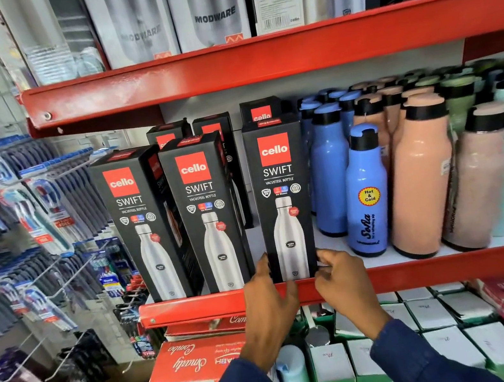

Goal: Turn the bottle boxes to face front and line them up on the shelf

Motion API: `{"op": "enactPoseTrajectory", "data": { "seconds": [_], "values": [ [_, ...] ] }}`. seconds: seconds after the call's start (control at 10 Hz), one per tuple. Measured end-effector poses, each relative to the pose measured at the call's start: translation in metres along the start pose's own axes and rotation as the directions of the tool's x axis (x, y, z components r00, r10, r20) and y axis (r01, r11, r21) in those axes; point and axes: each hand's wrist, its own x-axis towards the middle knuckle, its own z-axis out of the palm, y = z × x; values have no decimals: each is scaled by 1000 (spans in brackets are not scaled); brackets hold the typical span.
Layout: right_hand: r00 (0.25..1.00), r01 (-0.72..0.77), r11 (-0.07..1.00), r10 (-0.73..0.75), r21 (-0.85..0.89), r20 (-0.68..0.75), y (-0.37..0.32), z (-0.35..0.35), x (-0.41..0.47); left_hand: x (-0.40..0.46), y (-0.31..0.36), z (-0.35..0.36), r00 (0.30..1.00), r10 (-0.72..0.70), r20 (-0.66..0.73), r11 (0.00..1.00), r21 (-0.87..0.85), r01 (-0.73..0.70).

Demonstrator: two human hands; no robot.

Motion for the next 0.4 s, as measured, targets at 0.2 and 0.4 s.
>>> {"op": "enactPoseTrajectory", "data": {
  "seconds": [0.2, 0.4],
  "values": [
    [1000, 2, 1000, -2, 5, 22, 1, 0, 0, -2, 4, -5, 999, 29, 18, 999, 41, -30],
    [996, -19, 993, 29, 114, -82, -1, -21, -3, 0, 18, -31, 996, 83, -40, 989, 126, -78]
  ]
}}
